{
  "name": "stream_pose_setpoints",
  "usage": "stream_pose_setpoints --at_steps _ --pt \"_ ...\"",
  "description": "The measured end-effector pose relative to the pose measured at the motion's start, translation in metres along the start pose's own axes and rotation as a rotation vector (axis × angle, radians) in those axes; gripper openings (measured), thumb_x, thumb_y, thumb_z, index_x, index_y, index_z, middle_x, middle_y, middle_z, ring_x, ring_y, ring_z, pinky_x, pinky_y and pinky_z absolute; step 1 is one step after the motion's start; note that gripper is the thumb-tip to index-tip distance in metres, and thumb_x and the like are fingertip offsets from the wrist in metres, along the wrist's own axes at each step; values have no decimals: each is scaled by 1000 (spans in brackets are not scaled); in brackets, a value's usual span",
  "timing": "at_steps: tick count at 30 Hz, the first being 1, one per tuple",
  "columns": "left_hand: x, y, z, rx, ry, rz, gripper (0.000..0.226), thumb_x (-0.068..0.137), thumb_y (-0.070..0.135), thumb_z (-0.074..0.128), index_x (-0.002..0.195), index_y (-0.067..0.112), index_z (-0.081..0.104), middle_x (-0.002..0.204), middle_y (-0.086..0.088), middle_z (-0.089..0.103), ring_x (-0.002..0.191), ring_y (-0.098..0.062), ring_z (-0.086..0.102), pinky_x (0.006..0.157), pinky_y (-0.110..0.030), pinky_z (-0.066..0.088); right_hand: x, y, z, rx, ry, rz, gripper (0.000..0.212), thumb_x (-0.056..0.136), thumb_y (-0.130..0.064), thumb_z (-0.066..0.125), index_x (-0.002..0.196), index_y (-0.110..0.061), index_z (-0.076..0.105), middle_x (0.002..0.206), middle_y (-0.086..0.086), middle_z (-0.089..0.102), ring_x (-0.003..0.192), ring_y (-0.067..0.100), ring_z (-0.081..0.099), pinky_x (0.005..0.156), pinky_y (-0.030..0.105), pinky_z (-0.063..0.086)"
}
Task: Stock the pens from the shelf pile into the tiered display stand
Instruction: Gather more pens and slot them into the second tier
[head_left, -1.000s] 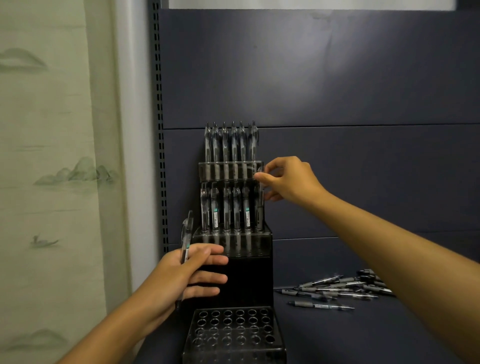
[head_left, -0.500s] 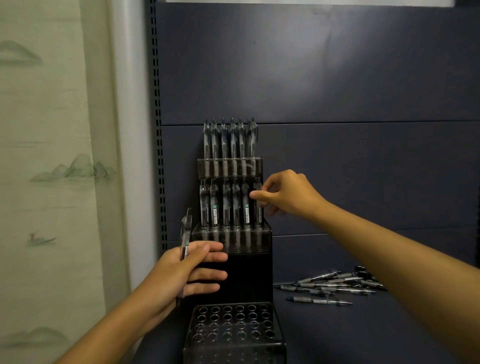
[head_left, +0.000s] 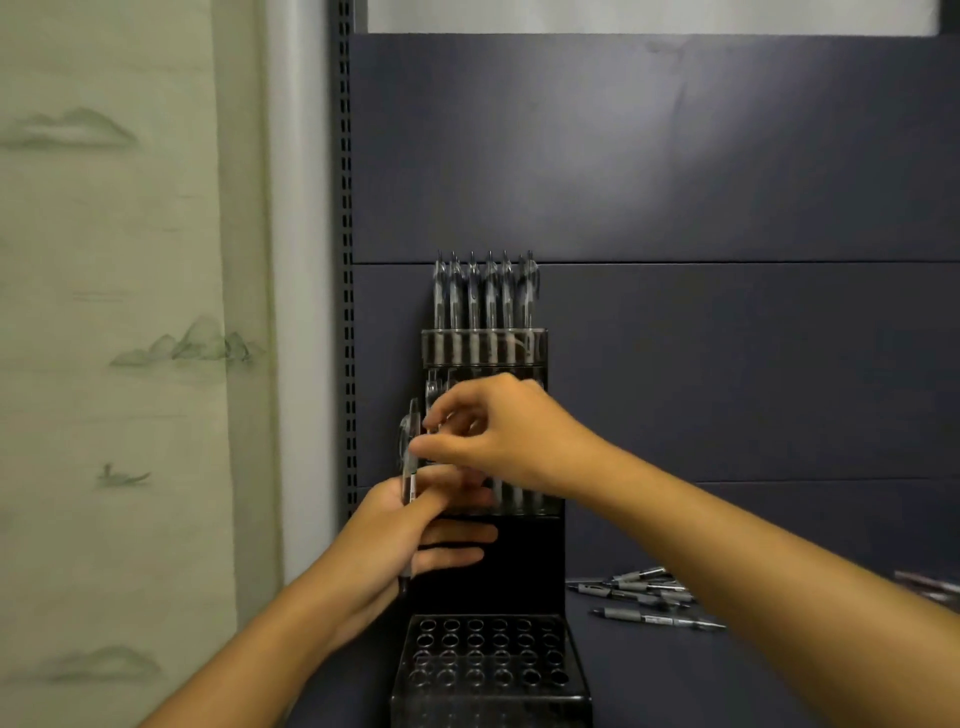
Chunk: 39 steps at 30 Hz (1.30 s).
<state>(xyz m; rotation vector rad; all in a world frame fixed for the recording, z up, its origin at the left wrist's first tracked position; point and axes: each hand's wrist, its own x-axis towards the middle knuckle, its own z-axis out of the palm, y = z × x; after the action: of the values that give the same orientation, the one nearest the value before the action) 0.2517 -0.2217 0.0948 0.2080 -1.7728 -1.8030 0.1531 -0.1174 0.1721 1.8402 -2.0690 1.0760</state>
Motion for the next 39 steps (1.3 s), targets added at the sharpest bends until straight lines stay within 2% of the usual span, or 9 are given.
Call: stream_pose_setpoints --at_steps 3,7,12,15,19,24,29,35,39 --pt "-2 2 1 34 -6 14 23 101 16 49 108 5 67 100 -14 76 85 -30 75 67 -32 61 -2 -3 10 27 -3 -13 26 87 -40 72 102 -19 71 88 -4 75 83 4 69 74 14 51" --pt "-7 2 -5 59 6 25 20 100 15 52 108 7 68 100 -13 76 87 -31 75 72 -36 61 1 -9 22 101 -13 -13 21 89 -36 71 99 -17 69 82 -2 76 73 -1 68 66 12 48" --pt "-9 -1 -19 73 -5 15 32 84 30 63 110 13 69 104 -10 76 92 -28 74 82 -39 57 5 -14 23 172 20 -36 17 93 -29 67 101 -15 69 82 -3 75 69 5 72 63 11 49" --pt "-12 -4 -30 108 6 -16 27 89 22 62 114 14 66 103 -6 77 95 -23 74 82 -35 57 11 -16 14 211 86 -47 18 95 -28 64 108 -15 67 82 -3 75 70 5 73 63 9 46" --pt "-19 -9 -47 206 7 -13 22 95 15 57 116 15 65 106 -2 76 100 -18 72 86 -30 58 28 -14 -5 258 222 -33 12 96 -25 64 107 -19 65 79 -5 72 64 2 70 59 15 54" --pt "-22 -13 -67 177 97 -39 20 97 12 55 112 12 68 104 -5 77 90 -15 73 81 -28 58 49 1 -19 326 409 54 23 96 -20 64 116 -9 66 90 3 73 70 13 73 62 18 59" --pt "-24 -14 -75 187 120 -49 20 97 13 55 111 13 69 102 -3 77 87 -15 74 79 -26 59 48 15 -5 309 369 103 22 96 -19 64 114 -8 67 93 6 73 73 18 74 64 21 61" --pt "-27 -12 -76 222 92 -37 20 97 15 55 112 14 69 105 -2 77 93 -18 73 83 -29 58 52 17 2 274 366 89 28 95 -21 64 120 -8 66 90 4 73 68 12 73 62 17 59" --pt "-29 -14 -75 237 71 -38 21 98 16 55 113 15 69 106 -2 76 95 -18 73 84 -29 58 50 15 7 222 321 57 25 96 -23 64 117 -10 67 86 2 73 69 11 73 65 21 60"
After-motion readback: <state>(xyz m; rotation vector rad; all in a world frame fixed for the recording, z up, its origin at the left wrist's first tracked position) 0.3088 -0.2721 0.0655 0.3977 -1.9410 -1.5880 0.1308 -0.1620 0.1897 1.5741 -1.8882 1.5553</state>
